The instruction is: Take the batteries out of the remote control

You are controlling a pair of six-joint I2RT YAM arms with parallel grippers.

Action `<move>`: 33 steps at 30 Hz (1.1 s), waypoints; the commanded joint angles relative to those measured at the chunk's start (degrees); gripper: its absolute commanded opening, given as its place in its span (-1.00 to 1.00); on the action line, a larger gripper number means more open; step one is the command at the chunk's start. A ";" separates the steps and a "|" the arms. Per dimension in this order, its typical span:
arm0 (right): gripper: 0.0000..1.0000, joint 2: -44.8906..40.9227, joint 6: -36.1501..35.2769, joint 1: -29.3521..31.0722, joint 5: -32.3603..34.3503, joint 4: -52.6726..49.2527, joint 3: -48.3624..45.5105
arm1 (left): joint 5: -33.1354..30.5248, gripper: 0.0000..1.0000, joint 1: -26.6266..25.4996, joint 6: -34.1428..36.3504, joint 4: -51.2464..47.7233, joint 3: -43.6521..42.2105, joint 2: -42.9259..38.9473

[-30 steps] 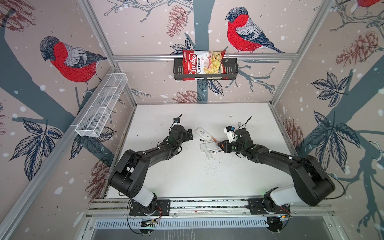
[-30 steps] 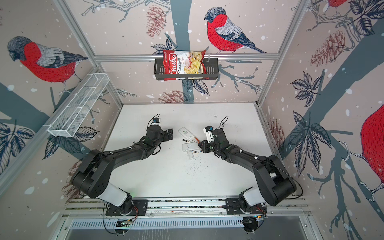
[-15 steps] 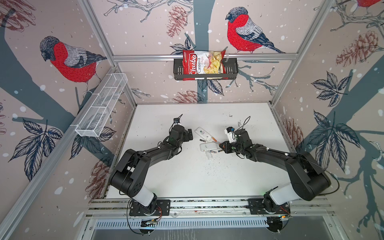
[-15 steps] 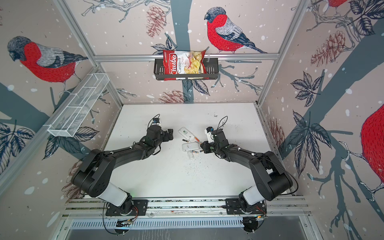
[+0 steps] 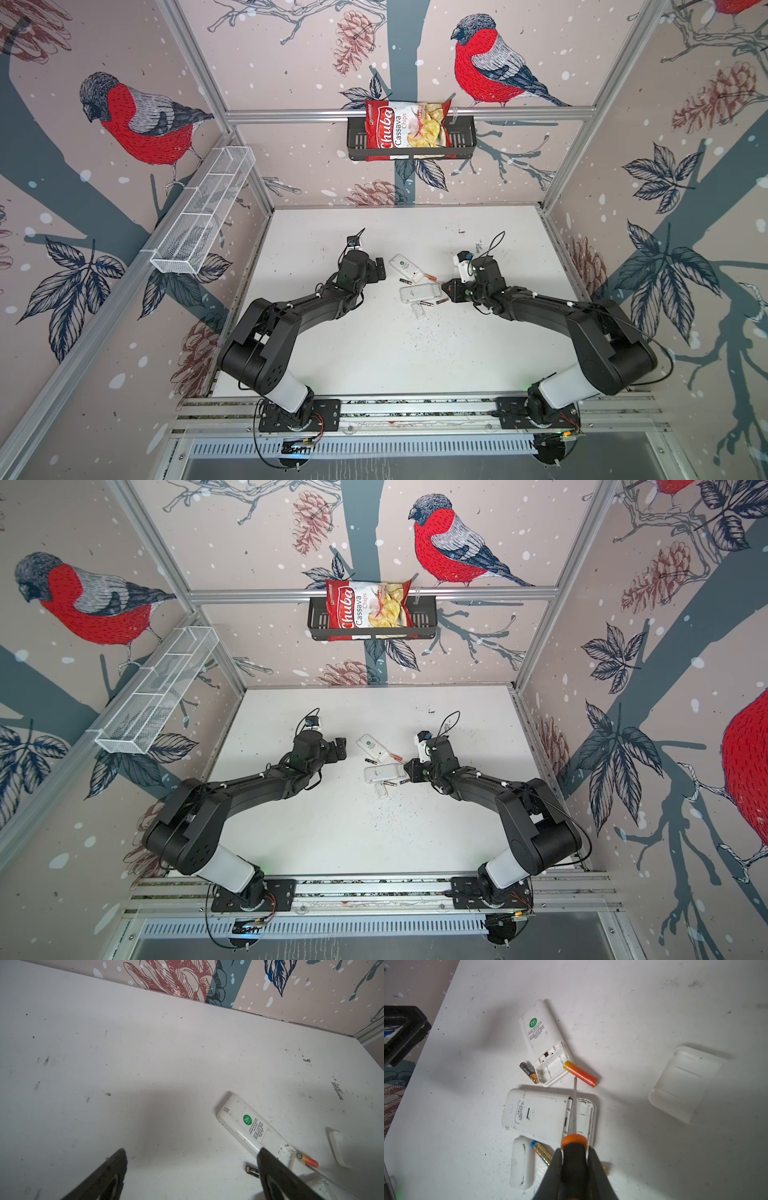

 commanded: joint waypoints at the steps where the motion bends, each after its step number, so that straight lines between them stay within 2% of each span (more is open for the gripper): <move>1: -1.00 0.01 0.51 -0.64 -0.53 2.69 -0.29 | -0.51 0.93 0.06 -0.06 1.54 0.29 -0.11; 9: -1.00 -2.18 1.60 -2.57 -1.29 4.50 -1.81 | -1.55 0.94 0.20 0.30 1.09 0.38 -0.99; 13: -1.00 -4.73 4.88 -8.55 0.78 8.92 -4.76 | -1.73 0.93 0.32 0.35 1.07 0.65 -1.79; 15: -1.00 -4.40 5.47 -11.75 -0.52 10.63 -4.84 | -1.53 0.94 0.30 0.36 0.82 0.65 -2.01; 20: -1.00 3.74 3.00 -12.45 -3.74 6.55 5.23 | -1.26 0.93 0.27 0.10 0.98 -0.04 -2.10; 27: -1.00 20.44 -0.94 -11.89 -5.04 -2.53 23.15 | -1.42 0.93 0.32 -0.02 0.91 -1.71 -4.07; 33: -1.00 26.89 -2.09 -11.74 -6.30 -4.97 27.87 | -0.95 0.94 0.25 -0.43 1.05 -2.66 -4.32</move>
